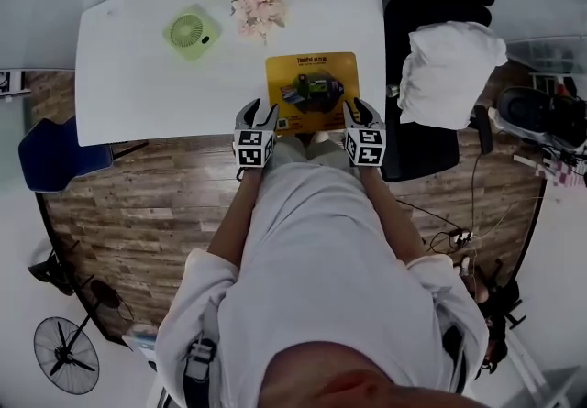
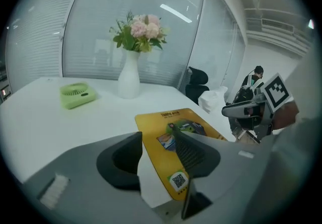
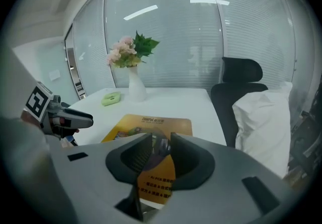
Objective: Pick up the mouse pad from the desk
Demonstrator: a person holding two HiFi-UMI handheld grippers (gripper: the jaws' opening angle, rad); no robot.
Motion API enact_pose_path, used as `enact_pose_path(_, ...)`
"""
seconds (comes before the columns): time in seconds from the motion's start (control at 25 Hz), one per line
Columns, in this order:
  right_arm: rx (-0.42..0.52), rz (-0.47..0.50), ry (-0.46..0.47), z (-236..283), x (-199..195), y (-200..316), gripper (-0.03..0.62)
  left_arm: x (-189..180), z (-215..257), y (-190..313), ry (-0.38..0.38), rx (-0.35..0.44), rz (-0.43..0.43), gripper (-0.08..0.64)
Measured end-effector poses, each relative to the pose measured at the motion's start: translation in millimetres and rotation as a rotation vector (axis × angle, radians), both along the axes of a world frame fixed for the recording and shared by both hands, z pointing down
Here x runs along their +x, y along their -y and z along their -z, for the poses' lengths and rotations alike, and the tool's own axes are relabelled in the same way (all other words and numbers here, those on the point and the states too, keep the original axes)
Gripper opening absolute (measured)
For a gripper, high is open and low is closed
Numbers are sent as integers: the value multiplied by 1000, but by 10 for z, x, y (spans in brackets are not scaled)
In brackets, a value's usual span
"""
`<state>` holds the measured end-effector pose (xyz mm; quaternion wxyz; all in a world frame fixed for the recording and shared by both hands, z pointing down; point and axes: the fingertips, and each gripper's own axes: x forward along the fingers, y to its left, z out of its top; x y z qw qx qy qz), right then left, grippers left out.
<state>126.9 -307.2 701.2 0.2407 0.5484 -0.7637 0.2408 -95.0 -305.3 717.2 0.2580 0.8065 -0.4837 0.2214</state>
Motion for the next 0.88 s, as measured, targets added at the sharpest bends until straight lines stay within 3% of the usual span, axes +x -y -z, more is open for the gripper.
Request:
enact_pose_path(0.24, -167, 2, -23, -483, 119, -105, 151, 53, -336, -130, -13, -185, 65, 252)
enact_pose_path(0.52, -288, -66, -48, -890, 352, -274, 169, 190, -659, -352, -28, -299, 117, 256)
enact_pose_path(0.8, -315, -112, -24, -1017, 447, -308, 183, 226, -756, -397, 50, -289, 203, 252)
enact_pose_path(0.88, -328, -114, -5, -1012, 426, -325, 212, 244, -759, -455, 55, -292, 225, 252)
